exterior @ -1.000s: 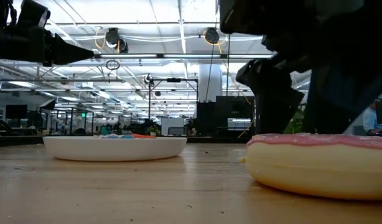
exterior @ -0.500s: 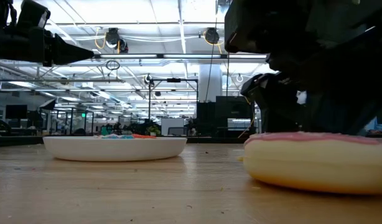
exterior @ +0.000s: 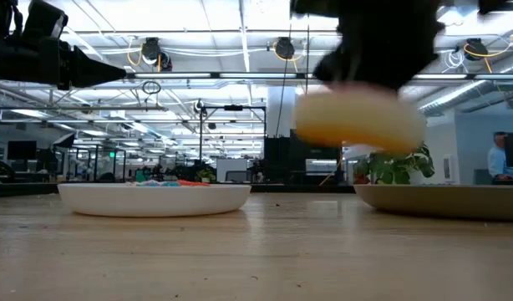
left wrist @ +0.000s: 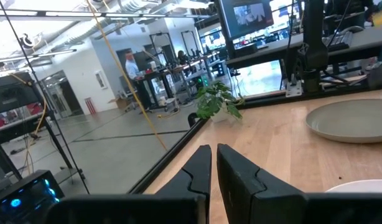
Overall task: Pick & Place donuts
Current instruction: Put the large pink doughnut on the gray plate, then put the large blue doughnut on the gray plate
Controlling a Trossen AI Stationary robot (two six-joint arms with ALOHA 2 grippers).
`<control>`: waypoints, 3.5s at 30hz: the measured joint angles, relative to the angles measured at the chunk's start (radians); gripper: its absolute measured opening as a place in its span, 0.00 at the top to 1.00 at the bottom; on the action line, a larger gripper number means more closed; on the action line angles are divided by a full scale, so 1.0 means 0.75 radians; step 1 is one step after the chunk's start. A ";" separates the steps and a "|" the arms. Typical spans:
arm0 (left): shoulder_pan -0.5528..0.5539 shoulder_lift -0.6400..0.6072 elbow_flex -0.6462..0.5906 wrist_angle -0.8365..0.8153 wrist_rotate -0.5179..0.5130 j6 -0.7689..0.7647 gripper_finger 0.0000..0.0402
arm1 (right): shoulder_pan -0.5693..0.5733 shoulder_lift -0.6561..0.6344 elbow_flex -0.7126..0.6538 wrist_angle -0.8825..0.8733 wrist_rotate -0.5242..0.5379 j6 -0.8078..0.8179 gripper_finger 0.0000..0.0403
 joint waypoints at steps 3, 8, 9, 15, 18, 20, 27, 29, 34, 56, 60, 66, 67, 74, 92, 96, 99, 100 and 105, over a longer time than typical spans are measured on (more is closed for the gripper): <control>0.000 0.000 0.000 0.000 0.000 0.000 0.92 | -0.009 -0.123 0.008 -0.108 0.042 0.003 0.93; 0.001 0.000 0.000 -0.002 0.001 0.000 0.92 | -0.045 -0.311 0.004 -0.451 0.173 0.096 0.98; 0.000 0.000 0.000 -0.002 0.001 0.000 0.92 | -0.058 -0.343 -0.004 -0.496 0.190 0.115 0.98; 0.000 0.000 0.000 -0.002 0.001 0.000 0.92 | -0.152 -0.505 -0.196 -0.527 0.153 0.180 0.96; 0.000 0.000 0.000 -0.002 0.001 0.000 0.92 | -0.198 -0.549 -0.373 -0.406 0.103 0.208 0.97; 0.000 0.000 0.000 -0.002 0.001 0.003 0.92 | -0.223 -0.558 -0.482 -0.277 0.055 0.205 0.97; 0.000 0.000 0.000 0.003 0.001 0.027 0.92 | -0.291 -0.547 -0.689 -0.074 -0.014 0.211 0.97; 0.000 0.000 0.000 0.006 0.001 0.027 0.92 | -0.307 -0.548 -0.709 -0.076 -0.012 0.212 0.97; 0.000 0.000 0.000 0.007 0.001 0.031 0.92 | -0.361 -0.523 -0.716 -0.060 -0.012 0.230 0.97; 0.000 0.000 0.000 0.007 0.001 0.020 0.92 | -0.421 -0.533 -0.716 -0.115 -0.011 0.249 0.57; 0.000 0.000 0.000 0.007 0.001 0.020 0.92 | -0.442 -0.553 -0.716 -0.122 -0.011 0.247 0.50; 0.000 0.000 0.000 0.008 0.001 0.022 0.92 | -0.453 -0.592 -0.716 -0.123 -0.011 0.249 0.46; 0.000 0.000 0.000 0.008 0.001 0.022 0.92 | -0.453 -0.599 -0.716 -0.123 -0.011 0.245 0.45; 0.000 0.000 0.000 0.009 0.001 0.021 0.92 | -0.453 -0.692 -0.713 -0.136 -0.015 0.235 0.46; 0.000 -0.001 0.000 0.009 0.001 0.021 0.92 | 0.032 -0.539 -0.049 -0.627 0.115 0.341 0.55; 0.000 -0.001 0.000 0.009 0.001 0.021 0.92 | 0.089 -0.335 0.129 -0.770 0.092 0.390 0.61; 0.000 -0.001 0.000 0.009 0.001 0.020 0.92 | 0.116 -0.233 0.186 -0.789 -0.015 0.376 0.65; 0.000 -0.001 0.000 0.009 0.001 0.020 0.92 | 0.123 -0.212 0.188 -0.774 -0.059 0.360 0.67; 0.000 -0.001 0.000 0.008 0.001 -0.001 0.92 | 0.140 -0.143 0.189 -0.736 -0.121 0.420 0.71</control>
